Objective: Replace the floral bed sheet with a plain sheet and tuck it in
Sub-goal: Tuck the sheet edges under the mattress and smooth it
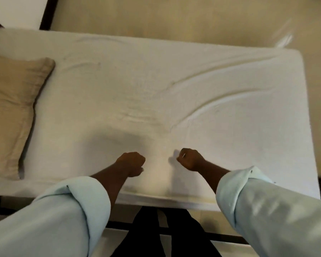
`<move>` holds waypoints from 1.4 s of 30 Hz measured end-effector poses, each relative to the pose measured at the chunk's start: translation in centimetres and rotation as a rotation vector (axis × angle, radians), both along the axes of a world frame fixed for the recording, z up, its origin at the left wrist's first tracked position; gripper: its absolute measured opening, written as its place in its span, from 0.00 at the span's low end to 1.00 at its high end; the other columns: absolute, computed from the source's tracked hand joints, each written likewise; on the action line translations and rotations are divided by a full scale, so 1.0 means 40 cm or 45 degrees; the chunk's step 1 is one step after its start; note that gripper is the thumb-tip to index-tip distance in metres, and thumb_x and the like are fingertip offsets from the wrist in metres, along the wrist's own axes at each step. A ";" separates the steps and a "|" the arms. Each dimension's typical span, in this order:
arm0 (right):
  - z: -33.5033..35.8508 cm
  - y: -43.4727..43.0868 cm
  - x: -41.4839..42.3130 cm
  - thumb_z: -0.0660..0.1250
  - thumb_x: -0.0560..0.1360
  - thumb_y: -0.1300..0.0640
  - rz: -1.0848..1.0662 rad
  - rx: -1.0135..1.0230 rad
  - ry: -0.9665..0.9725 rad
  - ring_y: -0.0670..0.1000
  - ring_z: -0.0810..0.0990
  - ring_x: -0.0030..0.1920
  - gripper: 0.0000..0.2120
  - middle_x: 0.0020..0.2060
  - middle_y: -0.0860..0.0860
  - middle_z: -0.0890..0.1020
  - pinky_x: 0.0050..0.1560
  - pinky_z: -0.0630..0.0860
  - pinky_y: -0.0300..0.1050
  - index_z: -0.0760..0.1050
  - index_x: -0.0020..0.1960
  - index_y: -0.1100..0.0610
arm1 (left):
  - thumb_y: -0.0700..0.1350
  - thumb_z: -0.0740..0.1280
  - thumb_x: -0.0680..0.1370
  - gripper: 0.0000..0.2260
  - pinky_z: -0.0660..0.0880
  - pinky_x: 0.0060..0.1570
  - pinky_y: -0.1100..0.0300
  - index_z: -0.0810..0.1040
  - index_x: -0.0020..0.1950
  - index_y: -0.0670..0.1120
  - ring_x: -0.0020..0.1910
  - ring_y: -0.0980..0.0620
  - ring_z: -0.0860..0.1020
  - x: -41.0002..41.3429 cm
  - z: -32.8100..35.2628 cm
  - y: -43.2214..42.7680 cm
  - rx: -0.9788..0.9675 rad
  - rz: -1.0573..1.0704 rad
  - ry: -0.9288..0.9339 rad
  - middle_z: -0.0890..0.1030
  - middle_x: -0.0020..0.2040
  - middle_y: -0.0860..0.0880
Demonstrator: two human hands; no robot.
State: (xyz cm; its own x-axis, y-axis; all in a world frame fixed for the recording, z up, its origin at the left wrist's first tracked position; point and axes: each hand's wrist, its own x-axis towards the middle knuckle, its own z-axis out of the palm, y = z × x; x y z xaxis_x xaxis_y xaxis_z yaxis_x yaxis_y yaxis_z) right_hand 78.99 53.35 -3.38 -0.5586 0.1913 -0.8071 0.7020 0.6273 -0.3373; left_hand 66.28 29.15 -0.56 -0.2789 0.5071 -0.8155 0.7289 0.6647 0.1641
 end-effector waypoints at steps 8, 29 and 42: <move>0.136 0.124 0.060 0.68 0.76 0.45 -0.285 0.078 0.126 0.54 0.80 0.53 0.08 0.47 0.49 0.82 0.54 0.76 0.46 0.75 0.47 0.49 | 0.56 0.66 0.79 0.12 0.74 0.60 0.52 0.78 0.56 0.50 0.62 0.47 0.76 0.050 0.110 0.130 0.275 0.191 -0.026 0.79 0.60 0.49; 0.252 0.318 0.232 0.68 0.78 0.49 -0.472 0.127 0.189 0.55 0.78 0.59 0.11 0.56 0.52 0.82 0.56 0.72 0.44 0.77 0.54 0.55 | 0.56 0.66 0.79 0.17 0.70 0.63 0.53 0.73 0.65 0.50 0.66 0.48 0.71 0.169 0.229 0.447 0.495 0.195 0.040 0.74 0.64 0.50; 0.255 0.734 0.437 0.69 0.77 0.49 -0.071 0.082 0.315 0.57 0.79 0.55 0.09 0.45 0.49 0.78 0.54 0.74 0.47 0.76 0.52 0.54 | 0.58 0.66 0.79 0.21 0.69 0.65 0.49 0.71 0.69 0.50 0.69 0.46 0.69 0.496 0.280 0.756 0.337 0.468 0.134 0.71 0.69 0.48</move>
State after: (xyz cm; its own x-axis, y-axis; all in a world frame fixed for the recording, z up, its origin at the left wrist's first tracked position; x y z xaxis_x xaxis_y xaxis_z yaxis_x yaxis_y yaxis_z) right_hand 96.47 82.73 6.83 -0.7247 0.2737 -0.6324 0.6372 0.6156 -0.4637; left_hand 86.12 59.40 10.64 -0.5531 0.5459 -0.6293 0.4746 0.8273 0.3006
